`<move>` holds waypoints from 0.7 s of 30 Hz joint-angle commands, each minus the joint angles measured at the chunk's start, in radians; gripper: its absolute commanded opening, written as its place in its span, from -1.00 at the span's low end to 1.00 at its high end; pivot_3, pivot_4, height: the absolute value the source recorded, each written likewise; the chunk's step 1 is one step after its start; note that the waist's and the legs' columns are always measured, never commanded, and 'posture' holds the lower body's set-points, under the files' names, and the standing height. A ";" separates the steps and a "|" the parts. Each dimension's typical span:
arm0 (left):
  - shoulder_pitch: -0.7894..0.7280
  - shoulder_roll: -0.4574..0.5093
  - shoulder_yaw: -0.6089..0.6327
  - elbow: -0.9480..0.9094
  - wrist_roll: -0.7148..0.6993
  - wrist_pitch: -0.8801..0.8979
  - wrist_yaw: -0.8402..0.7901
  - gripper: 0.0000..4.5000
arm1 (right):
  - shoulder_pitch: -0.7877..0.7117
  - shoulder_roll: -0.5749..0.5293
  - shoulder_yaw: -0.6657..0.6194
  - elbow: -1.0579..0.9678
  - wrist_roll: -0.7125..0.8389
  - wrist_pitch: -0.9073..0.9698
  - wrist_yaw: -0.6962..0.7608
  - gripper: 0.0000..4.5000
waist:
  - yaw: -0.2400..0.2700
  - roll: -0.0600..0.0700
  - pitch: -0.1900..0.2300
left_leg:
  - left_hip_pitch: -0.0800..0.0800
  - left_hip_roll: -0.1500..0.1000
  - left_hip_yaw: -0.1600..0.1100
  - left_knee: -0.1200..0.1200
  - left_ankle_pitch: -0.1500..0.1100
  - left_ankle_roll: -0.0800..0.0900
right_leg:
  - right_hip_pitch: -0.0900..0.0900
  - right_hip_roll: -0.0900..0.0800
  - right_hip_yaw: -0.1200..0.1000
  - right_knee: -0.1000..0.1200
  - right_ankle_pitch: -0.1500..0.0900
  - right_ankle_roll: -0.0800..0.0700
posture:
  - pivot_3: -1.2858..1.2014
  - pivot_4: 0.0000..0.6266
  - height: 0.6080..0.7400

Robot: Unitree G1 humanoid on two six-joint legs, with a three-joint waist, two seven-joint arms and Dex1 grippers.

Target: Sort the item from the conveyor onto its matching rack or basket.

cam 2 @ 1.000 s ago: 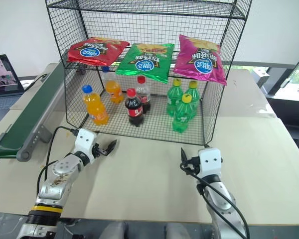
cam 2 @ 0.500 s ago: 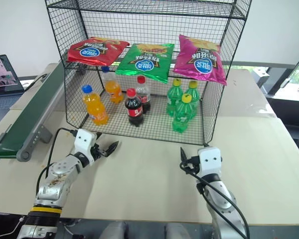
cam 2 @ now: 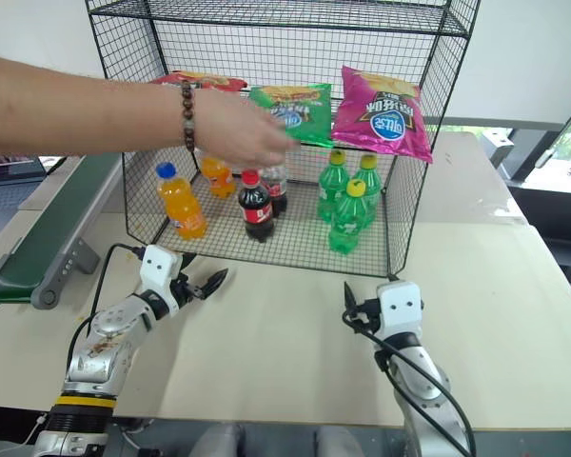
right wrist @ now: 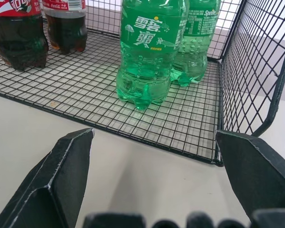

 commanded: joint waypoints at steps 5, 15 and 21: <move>-0.013 0.013 0.028 -0.047 -0.019 0.005 -0.006 0.99 | -0.011 0.001 -0.005 -0.031 0.004 -0.022 0.001 1.00 | 0.000 0.000 0.000 | 0.000 0.000 0.000 0.000 0.000 0.000 | 0.000 0.000 0.000 0.000 0.000 0.000 | 0.03 -0.52 1.00; 0.004 0.025 0.048 -0.076 -0.036 0.019 -0.009 0.99 | -0.025 0.000 0.006 -0.012 0.006 -0.026 0.016 1.00 | -0.001 0.000 0.000 | 0.000 0.000 0.000 0.000 0.000 0.000 | 0.000 0.000 0.000 0.000 0.000 0.000 | 0.03 -0.52 1.00; 0.012 0.027 0.064 -0.087 -0.041 0.013 -0.009 0.99 | -0.029 0.000 0.009 -0.008 0.006 -0.026 0.025 1.00 | 0.000 0.000 0.000 | 0.000 0.000 0.000 0.000 0.000 0.000 | 0.000 0.000 0.000 0.000 0.000 0.000 | 0.03 -0.52 1.00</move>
